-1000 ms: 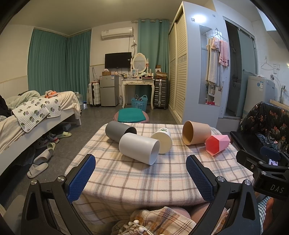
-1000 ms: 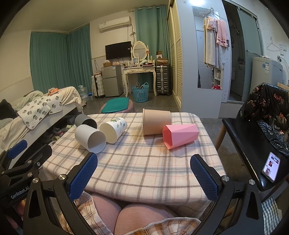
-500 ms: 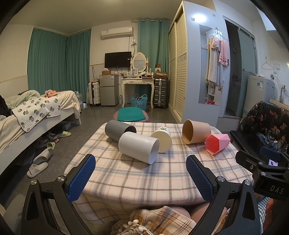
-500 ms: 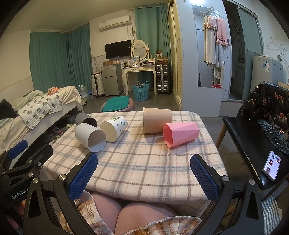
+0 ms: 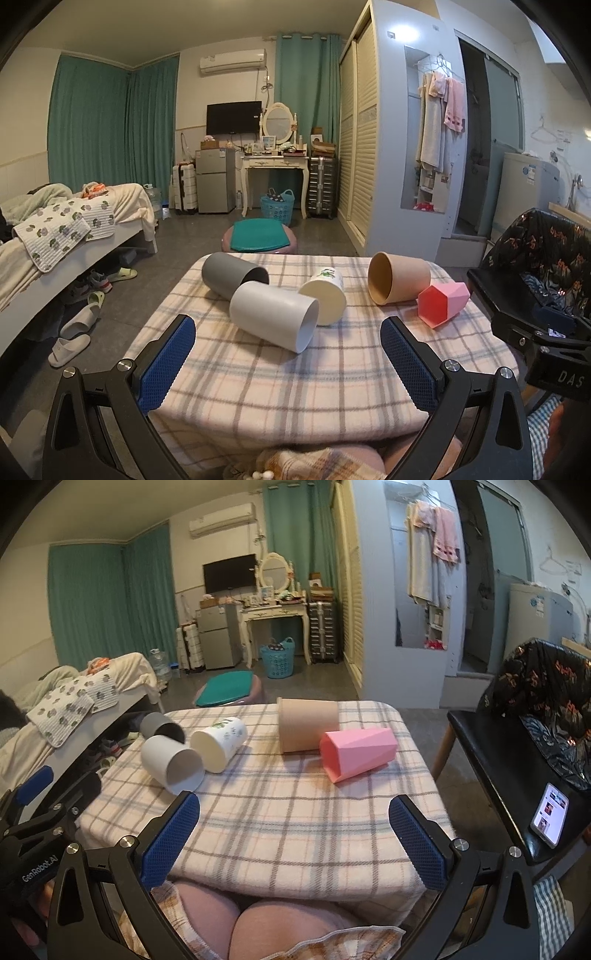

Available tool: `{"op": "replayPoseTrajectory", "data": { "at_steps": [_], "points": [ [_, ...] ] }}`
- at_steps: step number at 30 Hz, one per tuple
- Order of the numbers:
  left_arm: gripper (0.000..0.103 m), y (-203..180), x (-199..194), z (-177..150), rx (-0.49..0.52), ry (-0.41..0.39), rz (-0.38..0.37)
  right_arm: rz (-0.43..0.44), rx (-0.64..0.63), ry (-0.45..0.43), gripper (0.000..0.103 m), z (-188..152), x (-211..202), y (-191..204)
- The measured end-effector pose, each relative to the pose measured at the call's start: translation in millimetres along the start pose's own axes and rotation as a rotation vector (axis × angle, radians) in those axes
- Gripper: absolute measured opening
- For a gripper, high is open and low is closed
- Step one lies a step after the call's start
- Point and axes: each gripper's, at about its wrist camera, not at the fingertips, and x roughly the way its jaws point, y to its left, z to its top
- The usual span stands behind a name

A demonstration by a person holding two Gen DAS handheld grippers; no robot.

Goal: Flip cup upside down
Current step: 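Move the right tool toward the pink hexagonal cup and close around it, then lift the pink cup with the right tool and swing it toward the left tool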

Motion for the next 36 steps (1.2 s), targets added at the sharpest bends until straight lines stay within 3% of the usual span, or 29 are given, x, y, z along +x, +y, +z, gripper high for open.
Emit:
{"op": "replayPoseTrajectory", "data": {
  "at_steps": [11,20,28,36],
  "points": [
    [0.103,-6.7,76.6,26.8,0.033,0.088,-0.045,-0.106,0.157,0.177,0.103,42.8,81.3,-43.1],
    [0.103,-22.7,123.1,43.0,0.072,0.112,-0.106,-0.097,0.354,0.356,0.103,73.0,169.9,-82.8],
    [0.103,-23.2,146.2,41.3,0.070,0.143,-0.133,-0.108,0.448,0.458,0.102,66.7,216.4,-87.7],
    [0.103,-16.1,152.2,38.2,0.062,0.163,-0.126,-0.033,0.479,0.505,0.085,51.1,228.8,-88.6]
  ]
}}
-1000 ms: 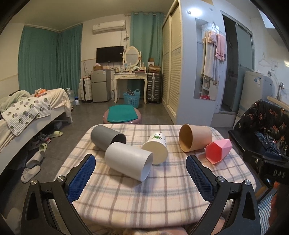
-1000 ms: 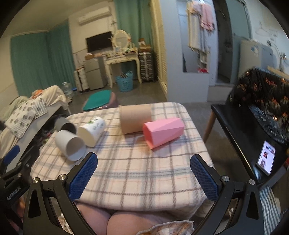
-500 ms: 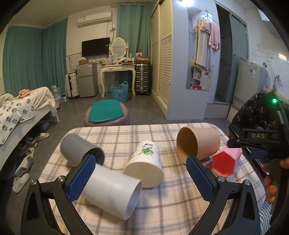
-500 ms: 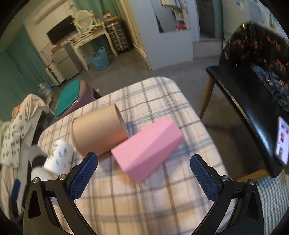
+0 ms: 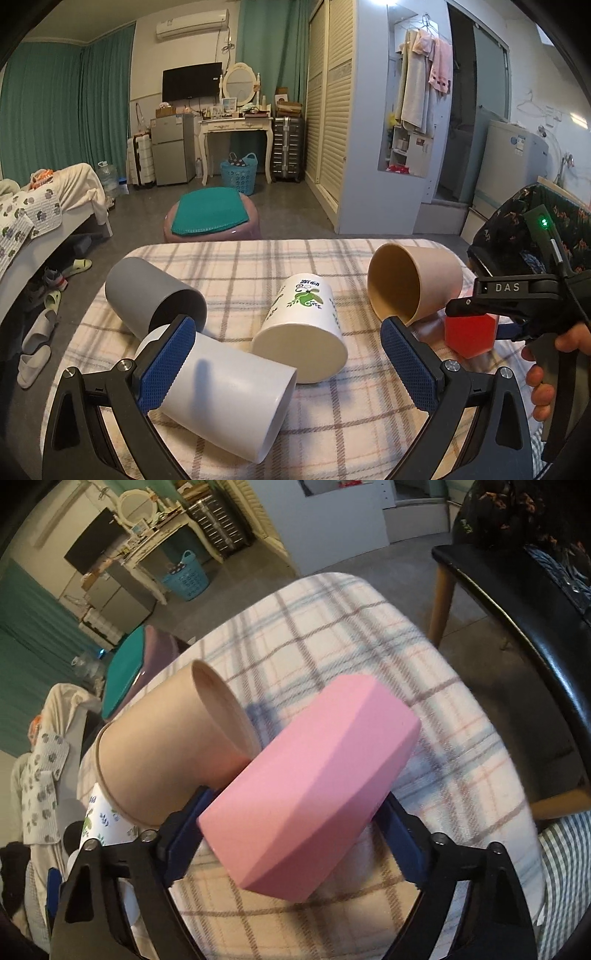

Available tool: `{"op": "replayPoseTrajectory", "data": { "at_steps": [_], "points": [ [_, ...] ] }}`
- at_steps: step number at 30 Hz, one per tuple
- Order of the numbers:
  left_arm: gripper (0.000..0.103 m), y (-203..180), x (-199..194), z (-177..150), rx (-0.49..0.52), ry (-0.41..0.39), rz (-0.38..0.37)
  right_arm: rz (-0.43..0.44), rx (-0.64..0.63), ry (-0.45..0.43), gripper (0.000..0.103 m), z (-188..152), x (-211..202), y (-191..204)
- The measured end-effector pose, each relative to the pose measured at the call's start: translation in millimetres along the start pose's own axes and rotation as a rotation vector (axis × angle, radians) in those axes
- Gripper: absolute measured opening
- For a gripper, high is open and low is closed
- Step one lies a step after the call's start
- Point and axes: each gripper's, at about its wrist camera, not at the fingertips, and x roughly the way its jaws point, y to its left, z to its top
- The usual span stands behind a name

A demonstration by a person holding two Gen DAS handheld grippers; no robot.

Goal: Flip cup upside down
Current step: 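Lift the pink cup with the right tool and swing it toward the left tool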

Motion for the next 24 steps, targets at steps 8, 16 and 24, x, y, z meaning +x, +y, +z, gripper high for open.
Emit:
{"op": "replayPoseTrajectory", "data": {
  "at_steps": [8,16,24],
  "points": [
    [0.103,2.0,-14.3,-0.1,0.003,-0.012,0.024,0.026,-0.074,0.001,0.076,-17.5,-13.4,5.5],
    [0.103,12.8,-41.2,-6.1,-0.020,-0.030,0.073,0.038,-0.325,-0.039,0.074,-67.5,-46.6,52.2],
    [0.103,30.3,-57.1,-23.4,-0.050,0.008,0.132,0.050,-0.538,-0.023,0.074,-126.6,-52.7,90.1]
  ]
}}
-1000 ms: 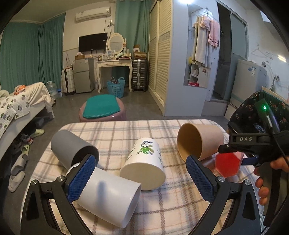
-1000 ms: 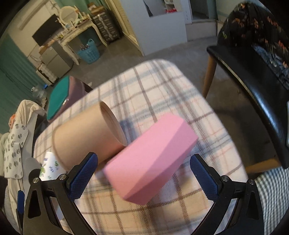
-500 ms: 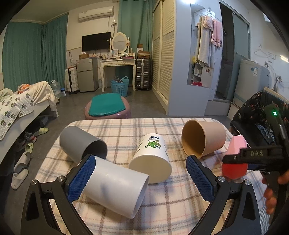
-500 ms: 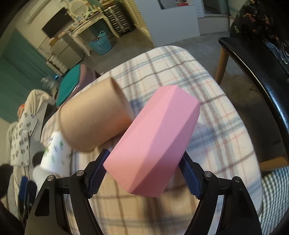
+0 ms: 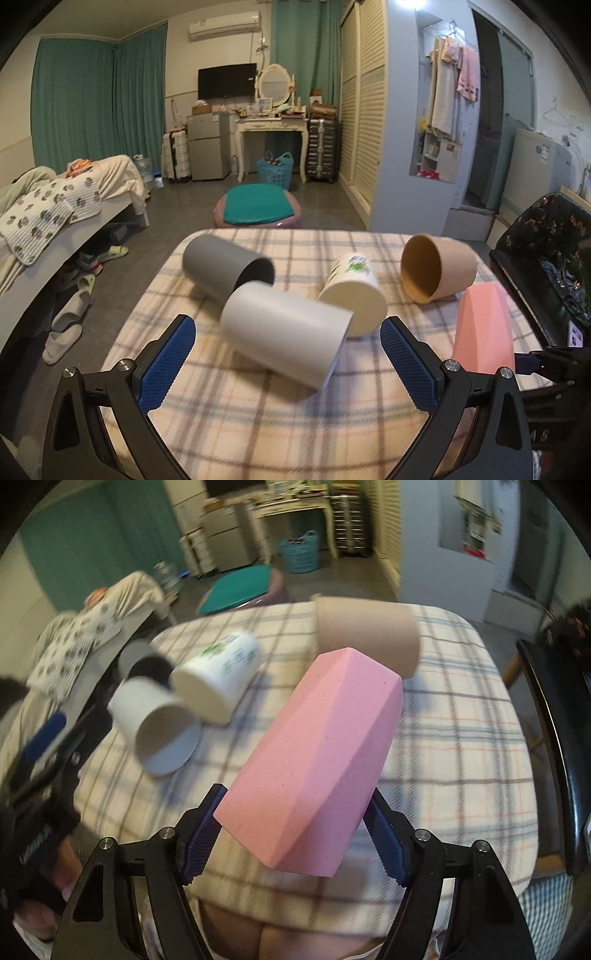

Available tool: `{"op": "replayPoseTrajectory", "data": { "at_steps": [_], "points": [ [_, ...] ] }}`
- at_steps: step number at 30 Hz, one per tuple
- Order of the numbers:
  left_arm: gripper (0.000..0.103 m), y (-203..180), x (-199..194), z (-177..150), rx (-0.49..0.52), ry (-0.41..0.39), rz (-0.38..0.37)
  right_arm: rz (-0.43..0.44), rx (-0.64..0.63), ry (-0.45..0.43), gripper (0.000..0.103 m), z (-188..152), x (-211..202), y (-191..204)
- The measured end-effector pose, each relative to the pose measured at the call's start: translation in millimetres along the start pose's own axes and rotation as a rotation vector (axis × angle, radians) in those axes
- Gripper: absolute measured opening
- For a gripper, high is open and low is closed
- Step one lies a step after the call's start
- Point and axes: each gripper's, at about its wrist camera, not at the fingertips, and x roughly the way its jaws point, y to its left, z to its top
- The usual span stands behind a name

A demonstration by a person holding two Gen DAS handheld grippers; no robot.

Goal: Flip cup upside down
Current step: 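Lift the pink cup with the right tool and swing it toward the left tool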

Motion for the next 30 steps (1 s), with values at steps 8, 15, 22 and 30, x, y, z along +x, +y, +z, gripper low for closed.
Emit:
{"op": "replayPoseTrajectory", "data": {
  "at_steps": [8,15,22,30],
  "points": [
    [0.103,6.9,0.4,-16.1,-0.017,0.056,0.012,-0.012,-0.086,0.040,0.074,-21.7,9.1,15.0],
    [0.103,7.1,2.9,-17.8,-0.013,0.068,0.004,-0.041,-0.075,0.057,0.074,-21.9,14.8,11.1],
    [0.103,4.4,3.7,-16.2,-0.005,0.070,0.003,-0.076,-0.066,0.024,0.093,-23.0,6.0,5.3],
    [0.103,-8.1,-6.1,-5.5,0.022,0.052,0.011,-0.078,-0.046,-0.072,0.094,-26.0,-33.6,-13.8]
  ]
}}
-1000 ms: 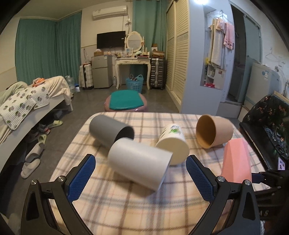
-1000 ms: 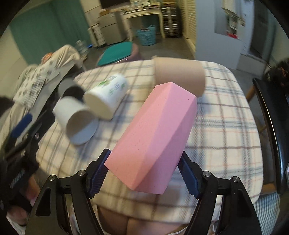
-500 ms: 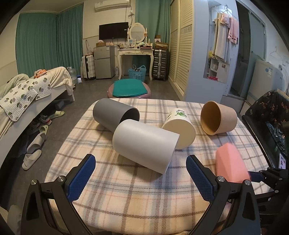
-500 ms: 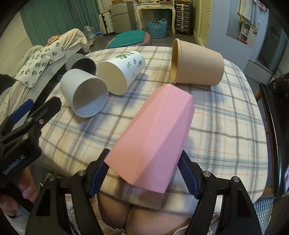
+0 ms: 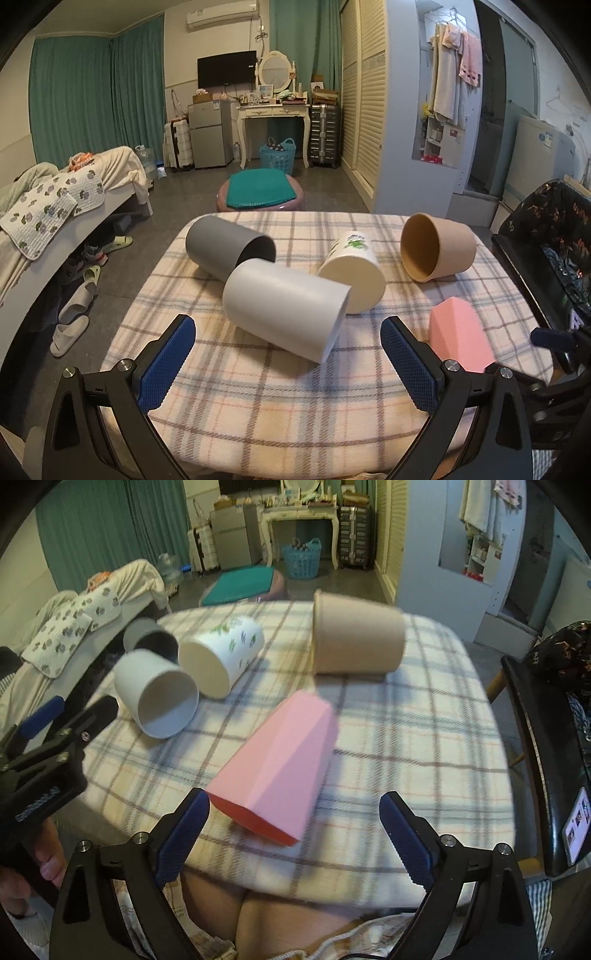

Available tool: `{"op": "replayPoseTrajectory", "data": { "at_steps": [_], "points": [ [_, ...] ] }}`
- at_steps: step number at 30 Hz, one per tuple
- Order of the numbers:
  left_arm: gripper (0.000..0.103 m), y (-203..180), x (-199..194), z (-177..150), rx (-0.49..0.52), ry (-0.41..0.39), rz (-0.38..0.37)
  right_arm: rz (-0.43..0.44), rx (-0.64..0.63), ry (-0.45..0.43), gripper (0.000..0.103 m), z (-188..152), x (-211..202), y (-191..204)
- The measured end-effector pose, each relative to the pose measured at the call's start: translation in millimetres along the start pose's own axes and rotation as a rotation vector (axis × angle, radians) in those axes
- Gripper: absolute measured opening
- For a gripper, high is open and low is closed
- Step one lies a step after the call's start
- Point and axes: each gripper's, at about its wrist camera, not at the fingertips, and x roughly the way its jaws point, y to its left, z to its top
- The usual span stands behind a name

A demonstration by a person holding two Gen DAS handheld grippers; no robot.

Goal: Flip cup upside down
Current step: 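Lift the pink cup with the right tool and swing it toward the left tool, then grasp the pink cup with the left tool while the right tool releases it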

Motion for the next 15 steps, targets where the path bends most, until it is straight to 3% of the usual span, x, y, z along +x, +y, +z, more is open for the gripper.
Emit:
{"op": "replayPoseTrajectory", "data": {
  "at_steps": [15],
  "points": [
    [0.103,-68.4,-2.0,19.2,0.078,0.053,-0.047,0.055,0.083,-0.205,0.095,2.9,-69.0,-73.5]
  ]
}}
